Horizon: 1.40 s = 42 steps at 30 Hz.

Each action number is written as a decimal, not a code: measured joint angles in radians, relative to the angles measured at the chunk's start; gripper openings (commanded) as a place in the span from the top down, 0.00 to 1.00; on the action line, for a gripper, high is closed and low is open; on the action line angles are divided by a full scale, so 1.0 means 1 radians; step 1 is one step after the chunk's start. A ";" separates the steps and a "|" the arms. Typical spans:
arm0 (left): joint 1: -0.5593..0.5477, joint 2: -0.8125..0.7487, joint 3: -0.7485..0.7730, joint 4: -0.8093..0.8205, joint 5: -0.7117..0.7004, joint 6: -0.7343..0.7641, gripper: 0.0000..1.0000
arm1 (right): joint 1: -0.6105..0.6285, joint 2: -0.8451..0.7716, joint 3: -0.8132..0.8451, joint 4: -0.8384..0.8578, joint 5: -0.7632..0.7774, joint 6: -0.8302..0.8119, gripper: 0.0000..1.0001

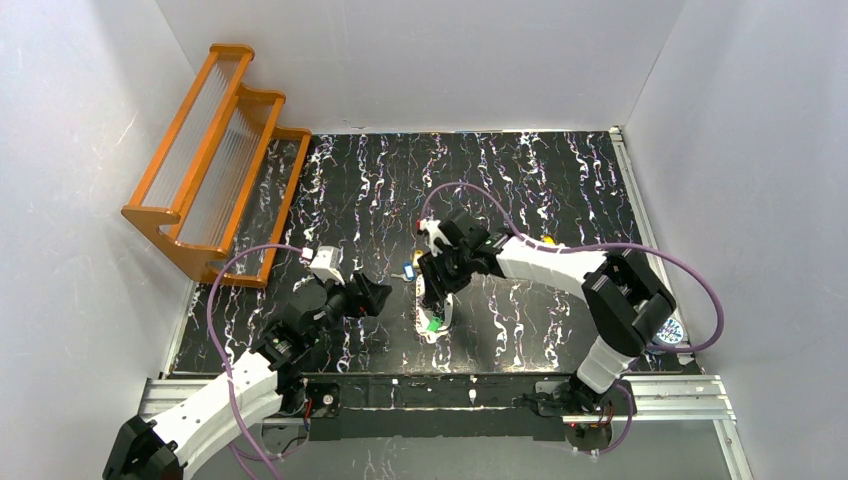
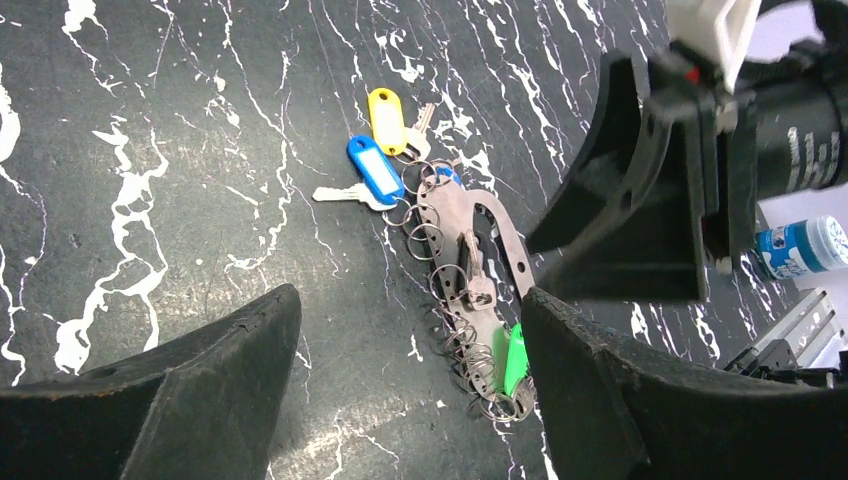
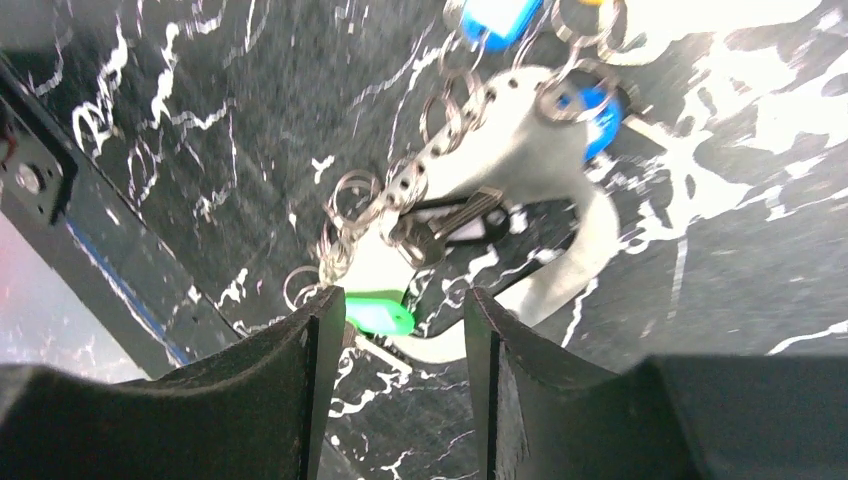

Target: Put the keys on the keyring

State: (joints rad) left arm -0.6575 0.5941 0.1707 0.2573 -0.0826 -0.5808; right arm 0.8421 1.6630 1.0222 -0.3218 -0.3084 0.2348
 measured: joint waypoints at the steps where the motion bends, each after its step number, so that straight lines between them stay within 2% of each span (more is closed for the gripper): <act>1: 0.000 0.000 0.000 0.002 0.000 -0.002 0.21 | -0.008 0.000 0.014 0.000 0.007 -0.002 0.44; 14: 0.000 0.048 -0.031 0.065 0.027 -0.040 0.25 | -0.101 0.156 0.101 0.085 -0.104 0.040 0.55; 21: 0.000 0.096 -0.051 0.105 0.057 -0.071 0.26 | -0.101 0.205 0.117 0.116 -0.144 0.069 0.56; 29: 0.000 0.098 -0.051 0.114 0.067 -0.082 0.26 | -0.101 0.237 0.150 0.136 -0.113 0.076 0.57; 34: 0.000 0.106 -0.051 0.117 0.068 -0.088 0.26 | -0.100 0.255 0.169 0.148 -0.116 0.076 0.62; 42: 0.000 0.126 -0.051 0.121 0.072 -0.093 0.27 | -0.101 0.258 0.169 0.153 -0.124 0.069 0.58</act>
State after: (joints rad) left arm -0.6575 0.7204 0.1200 0.3786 -0.0101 -0.6743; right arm 0.7414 1.9213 1.1915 -0.1684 -0.4324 0.3035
